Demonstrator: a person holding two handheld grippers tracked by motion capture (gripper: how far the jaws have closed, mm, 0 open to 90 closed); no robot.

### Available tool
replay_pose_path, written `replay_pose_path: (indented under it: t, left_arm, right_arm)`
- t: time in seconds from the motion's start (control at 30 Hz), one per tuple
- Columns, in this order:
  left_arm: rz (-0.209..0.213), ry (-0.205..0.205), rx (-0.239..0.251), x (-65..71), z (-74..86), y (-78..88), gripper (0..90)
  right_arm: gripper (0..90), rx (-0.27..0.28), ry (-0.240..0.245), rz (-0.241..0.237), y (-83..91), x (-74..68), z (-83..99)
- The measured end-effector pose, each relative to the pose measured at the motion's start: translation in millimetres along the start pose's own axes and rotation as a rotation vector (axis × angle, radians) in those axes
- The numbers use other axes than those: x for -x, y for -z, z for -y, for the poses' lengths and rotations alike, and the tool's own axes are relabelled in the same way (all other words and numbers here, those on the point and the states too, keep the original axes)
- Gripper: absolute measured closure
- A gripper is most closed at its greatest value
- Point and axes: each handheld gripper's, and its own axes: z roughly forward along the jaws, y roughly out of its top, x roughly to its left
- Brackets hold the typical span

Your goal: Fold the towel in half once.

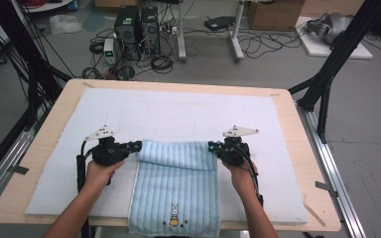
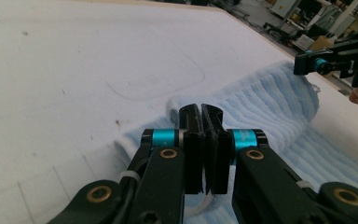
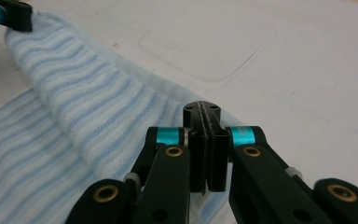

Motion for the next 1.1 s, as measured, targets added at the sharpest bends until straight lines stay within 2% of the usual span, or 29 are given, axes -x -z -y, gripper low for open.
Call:
replay_pose_path:
  t: [0.07, 0.27, 0.5, 0.6, 0.7, 0.77, 0.8, 0.83, 0.87, 0.9, 0.97, 1.03, 1.1]
  left_arm:
    - [0.004, -0.012, -0.013, 2.9, 6.2, 3.5, 86.8]
    - [0.019, -0.008, -0.038, 10.9, 21.5, 15.2, 86.6]
    - [0.064, -0.025, -0.100, 25.7, 38.3, 20.7, 86.5]
    - [0.080, -0.040, -0.119, 30.2, 42.0, 22.8, 86.3]
    - [0.085, -0.046, -0.134, 31.4, 44.0, 25.3, 85.7]
    - [0.092, -0.039, -0.142, 30.7, 45.6, 27.6, 83.1]
    - [0.101, -0.031, -0.145, 30.0, 46.0, 28.7, 78.8]
    - [0.103, -0.027, -0.147, 29.1, 45.7, 29.8, 70.8]
    - [0.092, -0.028, -0.138, 28.4, 44.9, 31.0, 64.3]
    - [0.080, -0.028, -0.125, 27.0, 43.4, 32.4, 60.6]
    - [0.054, -0.012, -0.091, 22.0, 38.2, 34.0, 54.5]
    - [0.028, 0.006, -0.056, 15.6, 32.1, 35.2, 53.4]
    - [0.002, 0.025, -0.023, 8.7, 25.7, 34.7, 53.4]
  right_arm:
    - [89.6, -0.011, 0.004, -0.011, 4.2, -5.0, 10.2]
    - [89.7, -0.013, -0.005, -0.046, 18.2, -13.7, 33.4]
    - [89.6, -0.021, 0.002, -0.056, 36.0, -21.8, 45.1]
    - [89.7, -0.011, -0.007, -0.058, 43.9, -22.8, 48.0]
    - [89.6, -0.027, -0.006, -0.067, 47.5, -26.9, 51.7]
    - [89.6, -0.051, 0.002, -0.075, 47.8, -31.1, 56.0]
    - [89.6, -0.067, 0.011, -0.073, 47.8, -33.2, 58.4]
    - [89.4, -0.082, 0.016, -0.076, 48.0, -34.4, 60.4]
    - [88.9, -0.089, 0.008, -0.081, 49.2, -35.5, 61.7]
    - [81.8, -0.079, 0.003, -0.083, 50.6, -35.1, 62.0]
    - [73.4, -0.049, -0.036, -0.080, 53.2, -31.9, 59.9]
    - [69.3, -0.017, -0.059, -0.062, 52.6, -26.7, 56.6]
    - [69.1, -0.005, -0.073, -0.043, 47.2, -20.7, 53.0]
